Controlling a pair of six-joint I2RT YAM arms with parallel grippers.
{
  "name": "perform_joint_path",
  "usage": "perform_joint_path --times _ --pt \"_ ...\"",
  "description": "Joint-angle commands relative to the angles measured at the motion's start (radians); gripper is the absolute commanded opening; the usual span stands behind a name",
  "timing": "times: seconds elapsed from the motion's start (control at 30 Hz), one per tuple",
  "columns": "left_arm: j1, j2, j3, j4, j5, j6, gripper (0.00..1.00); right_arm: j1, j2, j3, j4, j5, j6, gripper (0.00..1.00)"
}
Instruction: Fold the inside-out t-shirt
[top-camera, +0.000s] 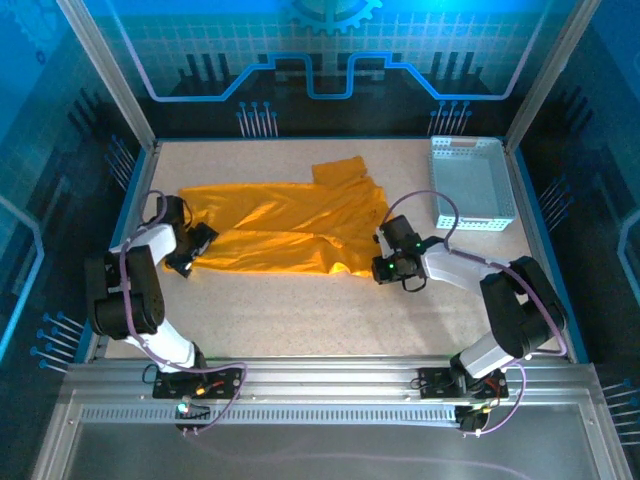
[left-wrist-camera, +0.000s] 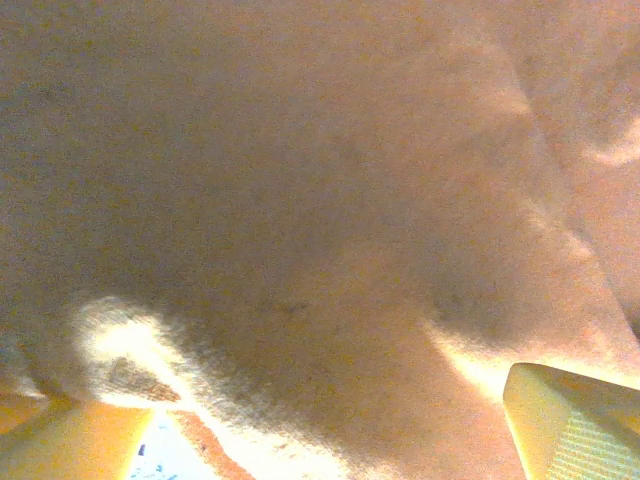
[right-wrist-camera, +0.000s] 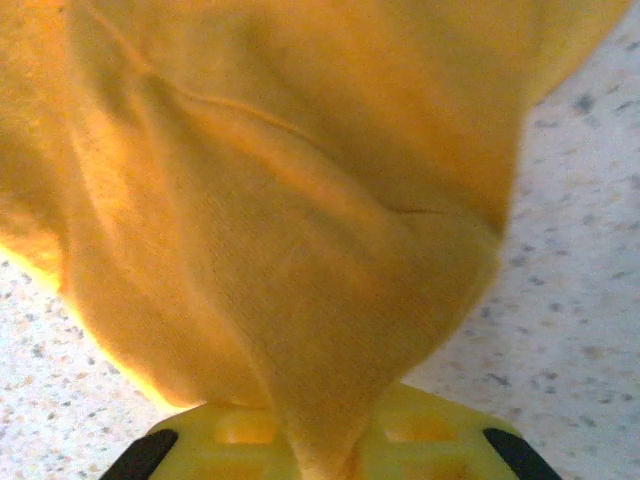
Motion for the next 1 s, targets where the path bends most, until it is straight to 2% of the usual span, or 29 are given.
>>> perform_joint_path --times 0.0,0.1,0.23,0.3,0.43,0.57,0.67,0.77,0.97 --pt "0.044 0.026 -0.051 -0.052 -0.038 0.010 0.92 0.002 -0.049 0.046 -0.125 0.180 -0.011 0.12" --pt "0.056 0.016 -0.049 -0.055 -0.047 0.008 0.92 0.009 -0.088 0.064 -0.150 0.169 -0.034 0.10" --pt "0.067 0.010 -0.039 -0.067 -0.060 0.009 0.93 0.065 -0.092 0.155 -0.269 0.344 -0.061 0.09" --pt "0.073 0.009 -0.040 -0.069 -0.060 0.009 0.92 0.073 -0.088 0.173 -0.303 0.371 -0.070 0.14" --pt "0.069 0.001 -0.037 -0.075 -0.033 0.008 0.93 0.082 -0.079 0.154 -0.319 0.296 -0.033 0.37" --pt "0.058 -0.072 -0.039 -0.101 -0.004 0.004 0.96 0.079 -0.135 0.144 -0.341 0.275 -0.004 0.51" --pt "0.056 -0.138 -0.005 -0.157 -0.032 0.017 0.97 0.069 -0.190 0.176 -0.348 0.248 -0.018 0.54" --pt "0.029 -0.196 0.042 -0.205 -0.087 0.031 0.98 0.063 -0.191 0.190 -0.301 0.153 0.005 0.57" --pt "-0.152 -0.209 0.100 -0.225 -0.136 0.027 0.99 -0.034 -0.061 0.255 -0.184 0.002 0.105 0.50"
